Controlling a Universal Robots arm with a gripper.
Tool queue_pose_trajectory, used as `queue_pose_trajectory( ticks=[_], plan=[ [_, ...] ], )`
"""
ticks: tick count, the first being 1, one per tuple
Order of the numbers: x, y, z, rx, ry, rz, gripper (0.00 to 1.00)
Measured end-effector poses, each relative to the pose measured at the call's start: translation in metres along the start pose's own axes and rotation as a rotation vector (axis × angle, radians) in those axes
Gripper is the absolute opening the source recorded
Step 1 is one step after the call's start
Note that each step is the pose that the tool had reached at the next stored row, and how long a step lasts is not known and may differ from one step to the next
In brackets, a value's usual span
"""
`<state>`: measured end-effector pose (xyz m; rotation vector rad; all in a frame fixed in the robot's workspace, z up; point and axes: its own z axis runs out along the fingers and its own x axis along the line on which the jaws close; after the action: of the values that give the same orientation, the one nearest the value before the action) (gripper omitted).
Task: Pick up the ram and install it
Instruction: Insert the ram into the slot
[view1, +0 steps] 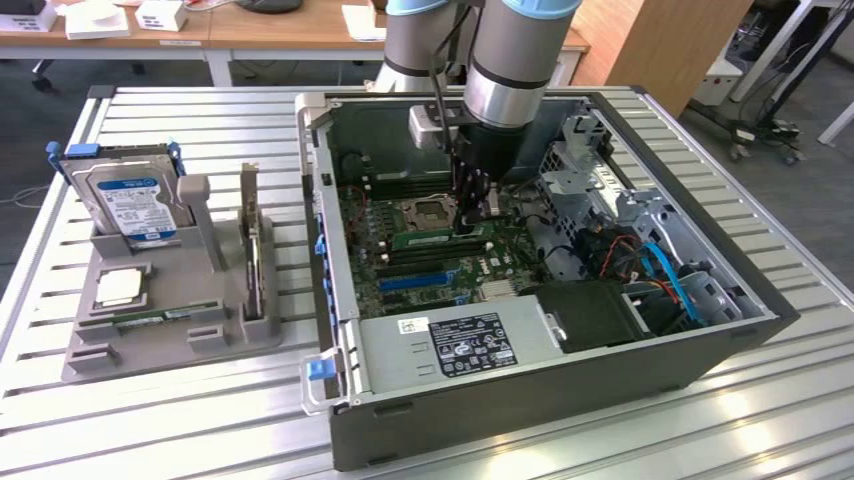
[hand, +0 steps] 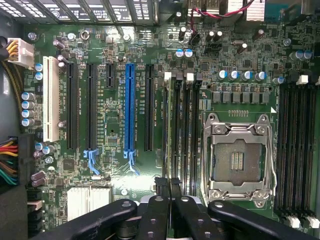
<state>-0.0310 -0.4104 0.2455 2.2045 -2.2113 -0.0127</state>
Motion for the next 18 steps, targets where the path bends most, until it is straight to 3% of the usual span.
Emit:
queue_pose_trajectory(
  ticks=[18],
  plan=[
    [0.0000,0.0003,0.0059,0.0000,0.0002,0.001,0.11]
  ],
)
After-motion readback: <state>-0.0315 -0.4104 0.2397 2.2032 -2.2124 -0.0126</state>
